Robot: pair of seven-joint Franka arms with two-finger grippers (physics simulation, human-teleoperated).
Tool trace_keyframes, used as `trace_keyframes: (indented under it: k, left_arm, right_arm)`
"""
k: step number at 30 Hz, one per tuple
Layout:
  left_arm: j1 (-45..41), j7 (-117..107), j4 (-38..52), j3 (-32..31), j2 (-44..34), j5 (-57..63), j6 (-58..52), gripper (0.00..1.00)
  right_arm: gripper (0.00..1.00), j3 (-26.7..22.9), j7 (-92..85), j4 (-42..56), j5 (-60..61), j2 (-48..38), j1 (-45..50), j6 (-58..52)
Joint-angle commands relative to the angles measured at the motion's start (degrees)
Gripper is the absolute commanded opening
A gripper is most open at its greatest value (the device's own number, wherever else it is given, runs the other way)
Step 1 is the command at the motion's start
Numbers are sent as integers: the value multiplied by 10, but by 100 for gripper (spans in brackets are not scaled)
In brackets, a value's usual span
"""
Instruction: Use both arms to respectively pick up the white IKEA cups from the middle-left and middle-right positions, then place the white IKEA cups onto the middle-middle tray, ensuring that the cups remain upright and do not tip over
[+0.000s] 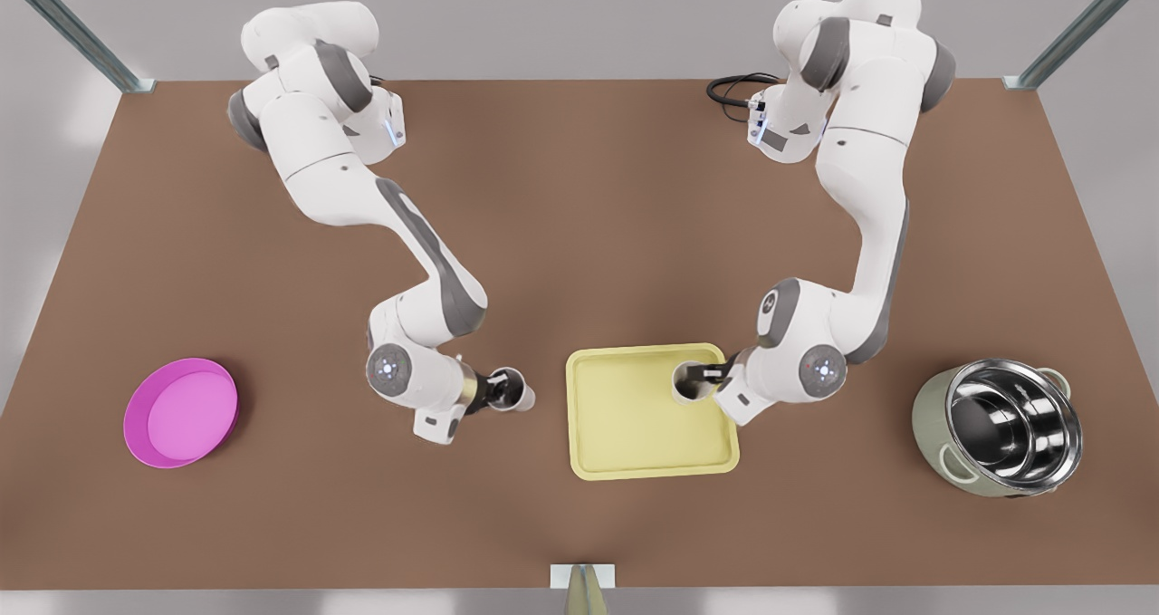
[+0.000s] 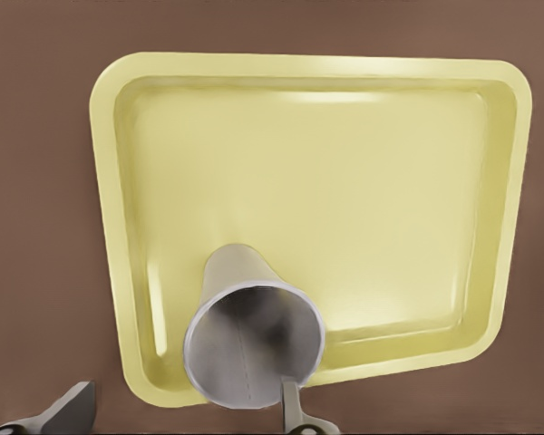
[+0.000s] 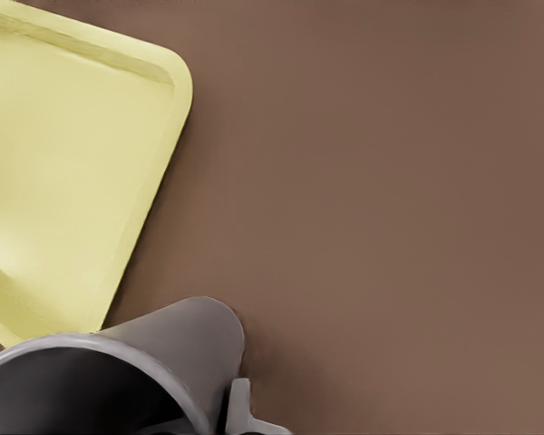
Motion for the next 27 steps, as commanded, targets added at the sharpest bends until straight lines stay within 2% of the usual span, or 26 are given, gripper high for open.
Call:
trace_keyframes:
  k: [1,3,5,6,7,8,13,24,25,26,27]
  left_arm:
    - [1,-29,3,1,-41,34,-144,100]
    - [7,-27,37,3,-111,92,-288,100]
    - [29,-23,156,4,-113,109,-434,100]
    - [32,-22,160,8,-139,112,-441,100]
    - [-5,-23,66,44,-227,141,-387,100]
    - [-13,-22,-1,52,-279,142,-351,100]
    - [0,-22,14,52,-269,140,-419,100]
    - [5,-22,16,52,-276,115,-441,100]
    - [5,-22,17,52,-276,105,-442,100]
    - [4,-22,29,52,-272,107,-439,100]
    - [4,-22,29,52,-273,100,-441,100]
  right_arm:
    - [21,-5,177,38,16,19,28,0]
    - [21,-8,277,70,16,44,49,-2]
    - [21,-62,352,89,16,47,102,-2]
    - [21,-67,392,92,16,52,111,0]
    - [21,-75,423,99,16,55,120,3]
    - [21,-82,425,106,16,62,131,6]
    - [21,-81,456,108,16,81,153,34]
    - [24,-80,456,106,16,91,154,54]
    - [68,-81,456,106,16,91,154,54]
    - [100,-81,456,104,15,91,154,54]
    - [100,-81,456,105,14,92,154,54]
